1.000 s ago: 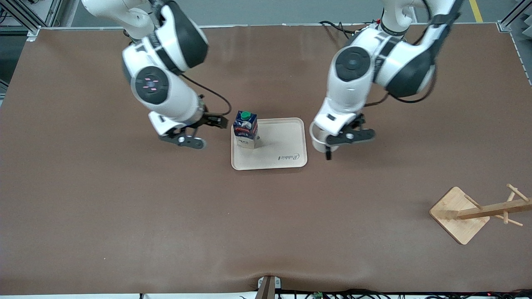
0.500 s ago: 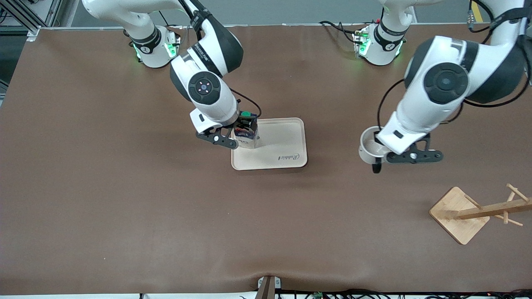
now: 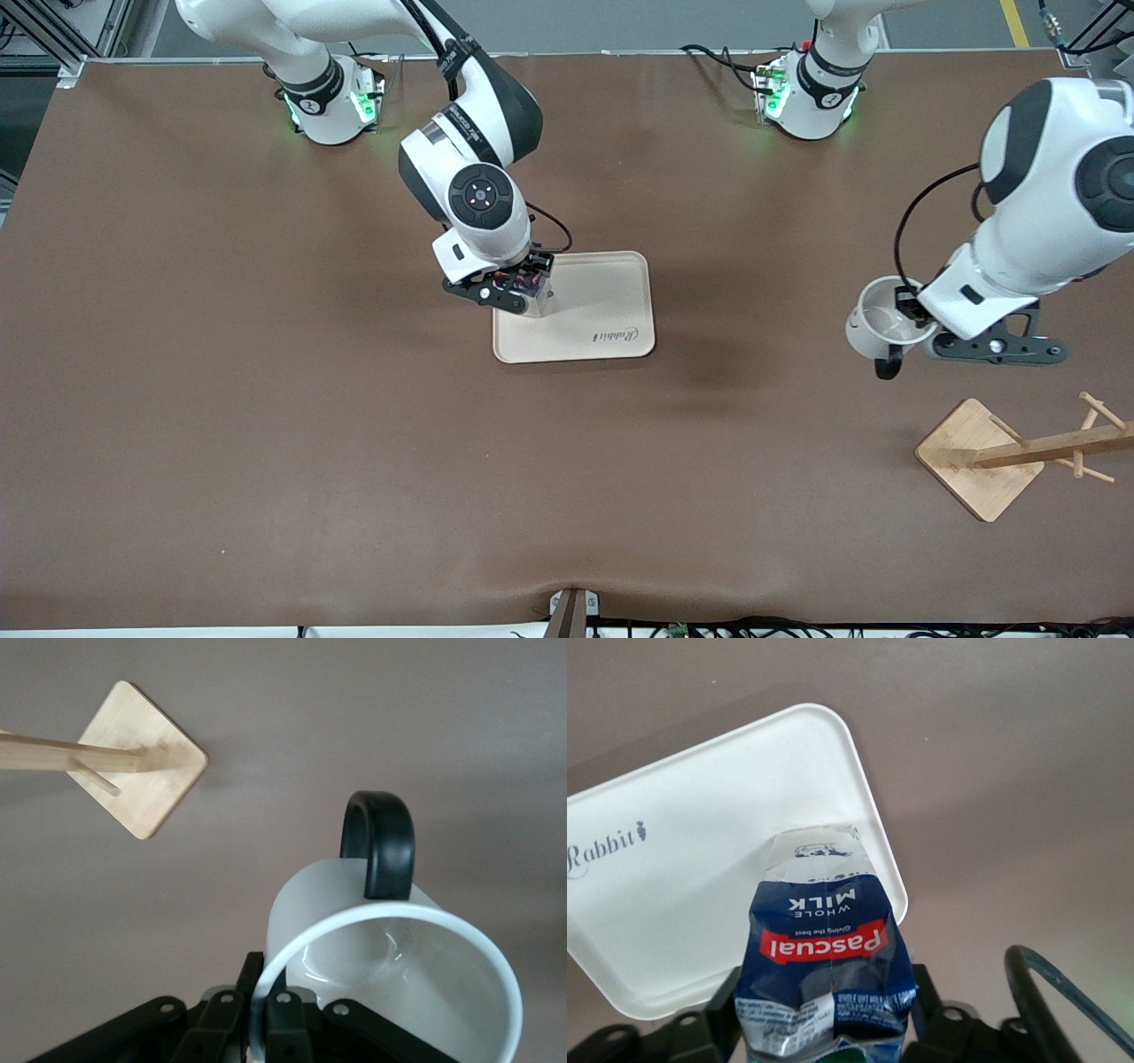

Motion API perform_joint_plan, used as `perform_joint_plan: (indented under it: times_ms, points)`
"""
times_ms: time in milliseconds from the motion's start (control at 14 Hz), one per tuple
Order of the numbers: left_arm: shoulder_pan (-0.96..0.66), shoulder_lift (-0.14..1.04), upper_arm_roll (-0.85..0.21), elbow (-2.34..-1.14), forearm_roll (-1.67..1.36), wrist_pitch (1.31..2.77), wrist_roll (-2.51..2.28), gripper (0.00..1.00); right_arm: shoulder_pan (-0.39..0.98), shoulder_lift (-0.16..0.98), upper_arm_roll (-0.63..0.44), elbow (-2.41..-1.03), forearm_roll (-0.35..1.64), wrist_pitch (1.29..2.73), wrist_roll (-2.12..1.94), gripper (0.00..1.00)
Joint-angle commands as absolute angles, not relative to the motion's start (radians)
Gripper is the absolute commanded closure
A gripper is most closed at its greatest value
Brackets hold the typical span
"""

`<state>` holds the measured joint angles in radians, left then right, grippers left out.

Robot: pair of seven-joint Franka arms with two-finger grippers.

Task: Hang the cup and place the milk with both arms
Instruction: 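Carry the mug toward the stand while the right gripper lifts the milk carton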

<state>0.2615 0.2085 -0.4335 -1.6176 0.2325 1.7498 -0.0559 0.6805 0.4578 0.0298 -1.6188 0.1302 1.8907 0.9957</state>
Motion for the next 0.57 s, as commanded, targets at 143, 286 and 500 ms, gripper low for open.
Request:
perform_joint_plan:
  times_ms: [143,286,500]
  points:
    - [0.339,0.193,-0.443,-1.589,0.236,1.729,0.063,1.00,0.657,0.428,0.017,-1.576,0.124,1.847,1.068,1.00]
    - [0.368,0.207,-0.442,-1.550,0.236,1.733,0.113,1.00,0.583,0.426,0.020,-1.467,0.136,1.700,1.055,1.00]
    - [0.432,0.256,-0.442,-1.505,0.187,1.746,0.215,1.00,0.462,0.388,0.018,-1.402,0.137,1.518,0.862,1.00]
